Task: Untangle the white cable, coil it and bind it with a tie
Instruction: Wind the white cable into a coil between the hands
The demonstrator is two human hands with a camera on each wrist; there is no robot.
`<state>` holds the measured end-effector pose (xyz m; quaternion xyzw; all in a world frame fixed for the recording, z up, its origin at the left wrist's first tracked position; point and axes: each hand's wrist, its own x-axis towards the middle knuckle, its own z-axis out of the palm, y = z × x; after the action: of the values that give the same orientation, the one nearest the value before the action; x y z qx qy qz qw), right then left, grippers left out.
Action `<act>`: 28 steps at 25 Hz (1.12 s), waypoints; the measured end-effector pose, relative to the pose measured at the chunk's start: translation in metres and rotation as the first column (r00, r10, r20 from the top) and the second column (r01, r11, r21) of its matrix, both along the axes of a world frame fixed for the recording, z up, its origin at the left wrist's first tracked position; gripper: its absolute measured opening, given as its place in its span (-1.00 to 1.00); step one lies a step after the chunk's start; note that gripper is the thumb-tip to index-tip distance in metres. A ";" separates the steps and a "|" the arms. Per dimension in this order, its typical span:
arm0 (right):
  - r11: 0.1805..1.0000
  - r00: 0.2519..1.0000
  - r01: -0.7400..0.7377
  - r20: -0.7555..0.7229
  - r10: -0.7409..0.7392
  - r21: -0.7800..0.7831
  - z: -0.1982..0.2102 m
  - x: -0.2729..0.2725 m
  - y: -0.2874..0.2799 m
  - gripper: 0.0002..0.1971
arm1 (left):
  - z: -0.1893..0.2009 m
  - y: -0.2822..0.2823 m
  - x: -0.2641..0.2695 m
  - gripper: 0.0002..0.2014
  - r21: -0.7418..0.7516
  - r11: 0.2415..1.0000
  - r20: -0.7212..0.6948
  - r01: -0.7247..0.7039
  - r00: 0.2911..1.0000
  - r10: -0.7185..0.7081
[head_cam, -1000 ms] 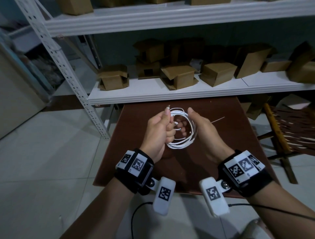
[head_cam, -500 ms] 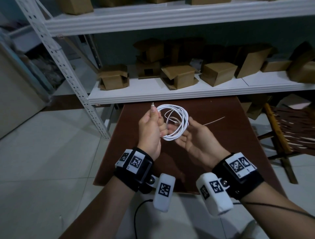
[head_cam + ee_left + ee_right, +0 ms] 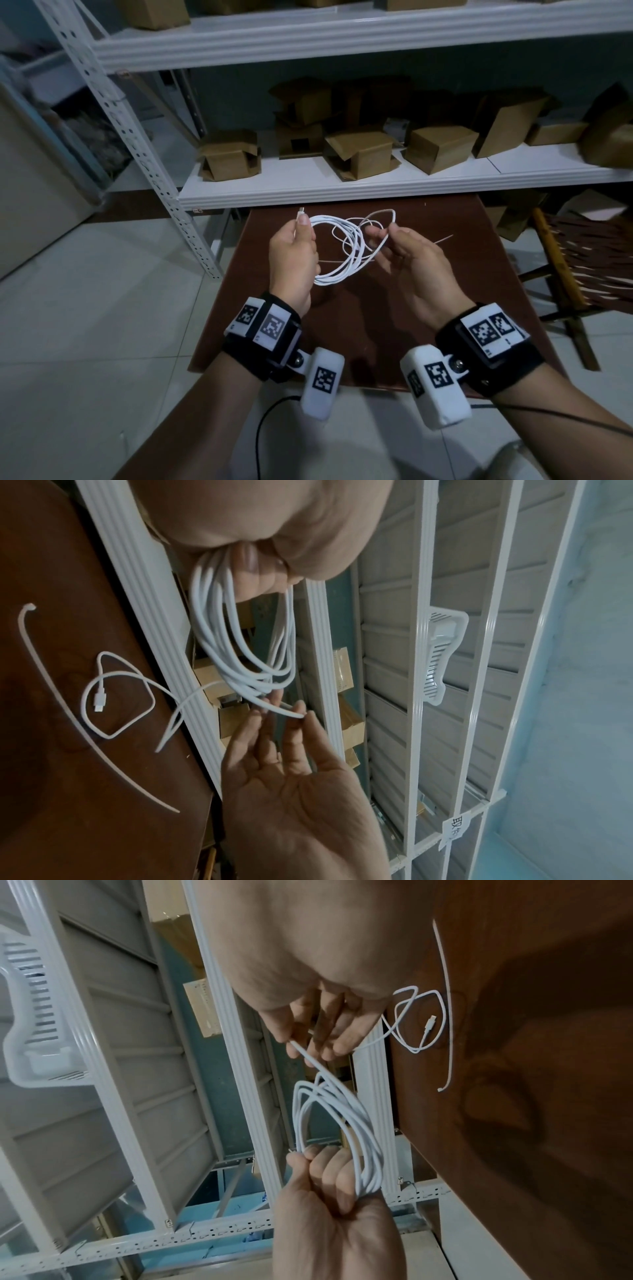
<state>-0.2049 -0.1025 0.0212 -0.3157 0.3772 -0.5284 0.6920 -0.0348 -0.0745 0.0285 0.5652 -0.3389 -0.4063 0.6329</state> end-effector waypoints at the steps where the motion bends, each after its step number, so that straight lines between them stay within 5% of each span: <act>1: 1.000 1.000 -0.002 0.004 0.002 -0.030 0.003 -0.001 0.000 -0.79 | 0.000 -0.001 0.001 -0.57 0.004 1.000 0.010 0.003 1.000 -0.003; 9: 0.983 0.990 -0.141 -0.009 0.140 -0.114 0.010 -0.001 0.010 -0.84 | -0.001 -0.001 -0.001 -0.59 0.034 0.995 -0.009 0.092 0.996 -0.092; 14: 0.988 0.992 -0.128 -0.029 0.126 -0.087 0.010 0.000 0.011 -0.84 | 0.003 0.002 -0.008 -0.62 0.076 0.961 -0.045 0.267 0.963 -0.264; 23: 0.995 0.998 -0.041 -0.042 0.037 -0.093 0.012 0.002 0.014 -0.77 | 0.012 0.003 -0.007 -0.62 0.093 0.933 -0.155 0.348 0.931 -0.332; 28: 0.976 0.967 -0.176 -0.207 0.147 -0.132 0.008 0.004 0.014 -0.74 | 0.012 0.008 -0.009 -0.59 0.096 0.905 -0.055 0.415 0.910 -0.412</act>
<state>-0.2007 -0.0881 0.0290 -0.4467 0.3758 -0.4633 0.6668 -0.0436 -0.0661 0.0402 0.5062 -0.4184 -0.5578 0.5075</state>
